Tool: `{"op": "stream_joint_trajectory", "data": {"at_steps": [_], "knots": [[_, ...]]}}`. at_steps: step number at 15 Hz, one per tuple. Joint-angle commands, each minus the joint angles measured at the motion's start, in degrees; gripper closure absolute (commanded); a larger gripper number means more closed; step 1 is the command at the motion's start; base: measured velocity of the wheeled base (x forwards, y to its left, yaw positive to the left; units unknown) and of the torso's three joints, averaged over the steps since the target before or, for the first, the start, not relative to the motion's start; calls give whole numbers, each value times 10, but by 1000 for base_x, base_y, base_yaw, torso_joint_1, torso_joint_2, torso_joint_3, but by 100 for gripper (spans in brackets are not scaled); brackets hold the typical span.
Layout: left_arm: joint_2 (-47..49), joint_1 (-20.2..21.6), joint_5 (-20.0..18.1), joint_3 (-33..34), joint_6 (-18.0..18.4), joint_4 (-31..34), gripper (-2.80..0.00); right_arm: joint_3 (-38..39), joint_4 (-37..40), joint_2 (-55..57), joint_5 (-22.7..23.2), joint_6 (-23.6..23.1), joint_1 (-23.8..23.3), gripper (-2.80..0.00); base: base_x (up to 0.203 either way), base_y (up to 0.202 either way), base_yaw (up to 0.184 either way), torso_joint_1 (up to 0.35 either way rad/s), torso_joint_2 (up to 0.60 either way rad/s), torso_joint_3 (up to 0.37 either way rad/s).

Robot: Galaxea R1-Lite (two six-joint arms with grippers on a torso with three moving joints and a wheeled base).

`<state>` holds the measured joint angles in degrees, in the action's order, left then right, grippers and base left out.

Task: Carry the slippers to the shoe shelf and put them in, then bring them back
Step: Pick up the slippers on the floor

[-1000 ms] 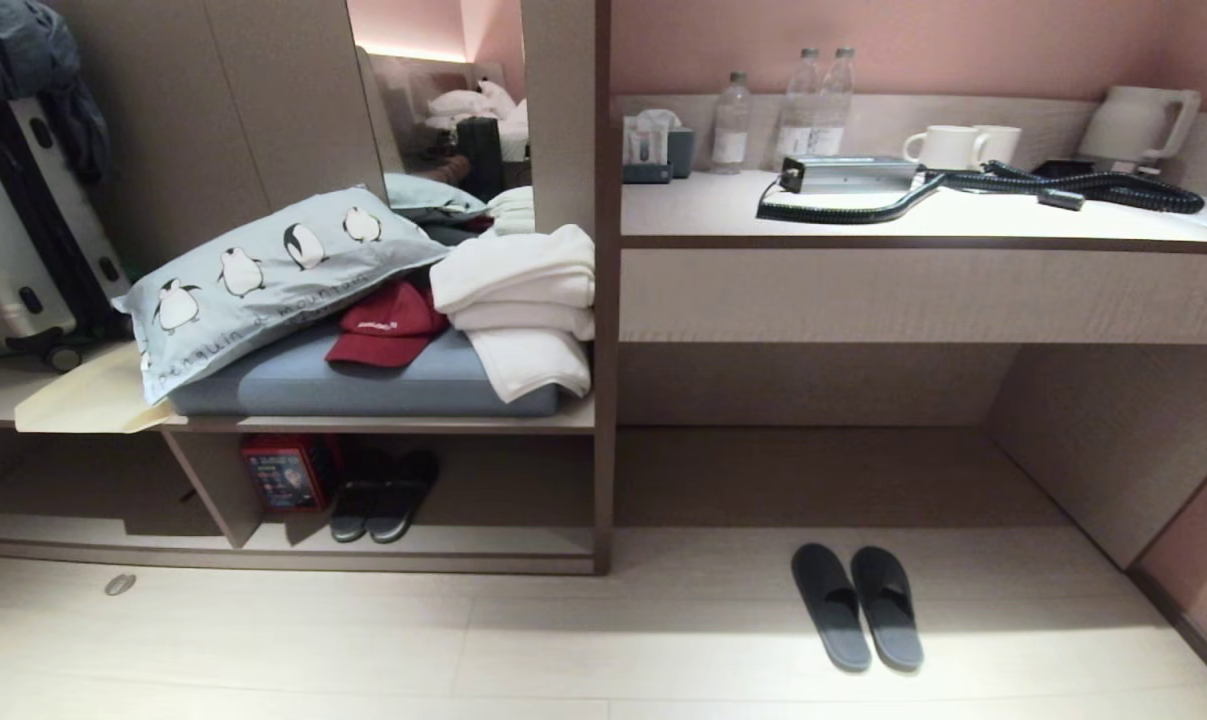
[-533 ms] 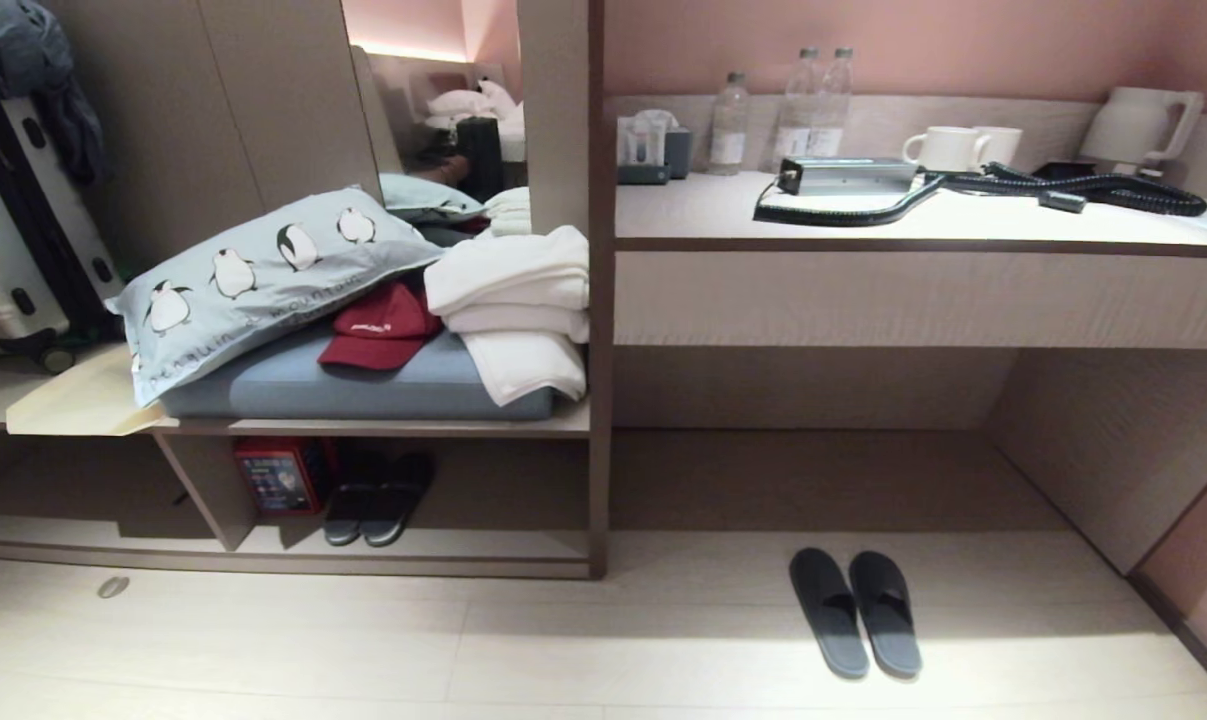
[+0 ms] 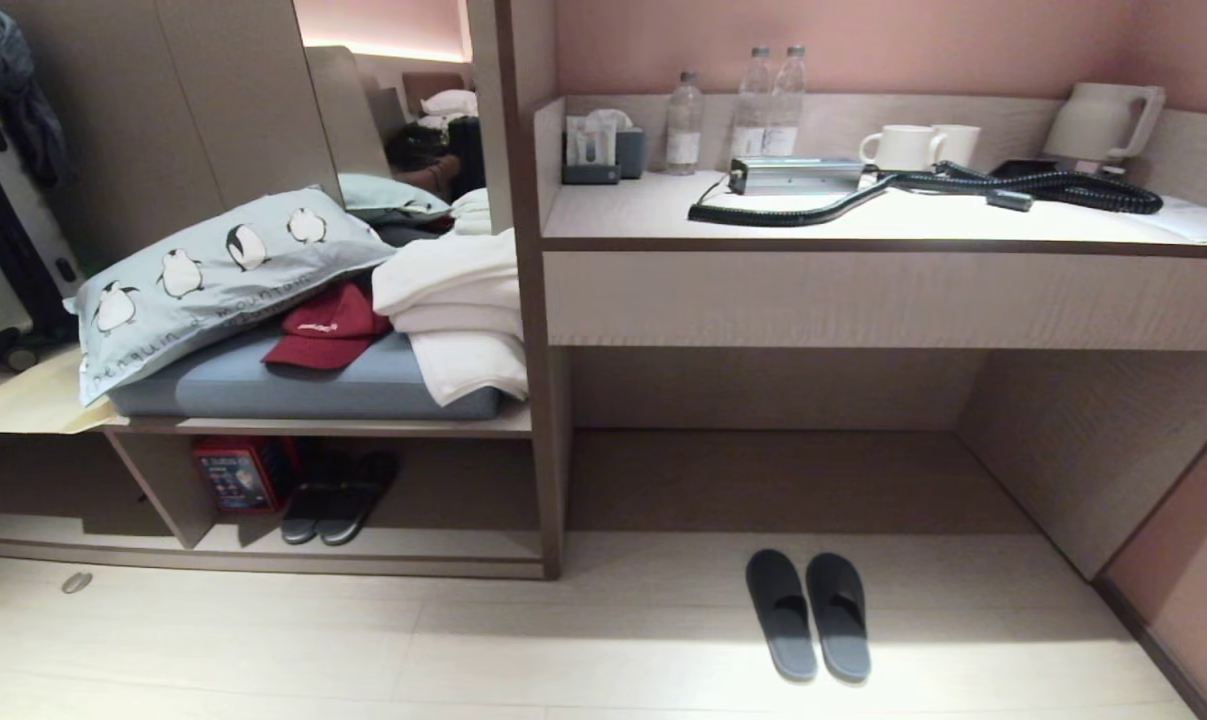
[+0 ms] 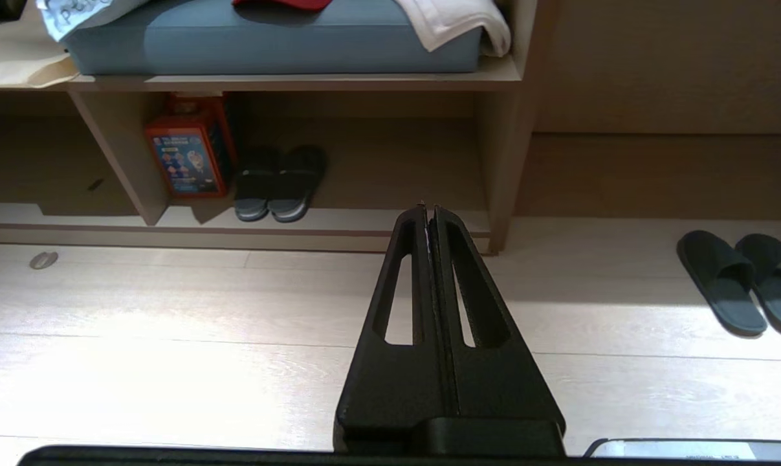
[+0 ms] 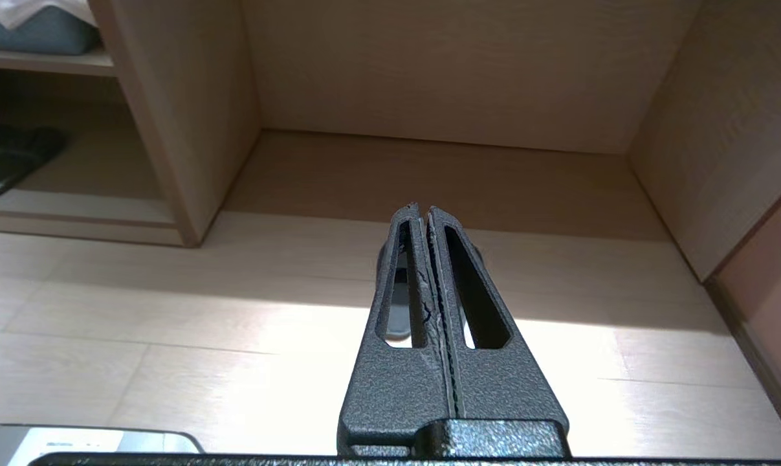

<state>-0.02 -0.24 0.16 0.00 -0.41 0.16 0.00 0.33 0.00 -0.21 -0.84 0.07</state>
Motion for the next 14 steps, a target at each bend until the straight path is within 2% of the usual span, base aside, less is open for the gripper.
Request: {"op": "stream_joint_trajectory", "data": {"at_steps": [1,14], "knots": [[0,0,0,1,0,0,0,1,0,1,0,0,0,0,0,-194,2,5,4,2],[0,0,0,1,0,0,0,1,0,1,0,0,0,0,0,-194,2,2,3,3]]}}
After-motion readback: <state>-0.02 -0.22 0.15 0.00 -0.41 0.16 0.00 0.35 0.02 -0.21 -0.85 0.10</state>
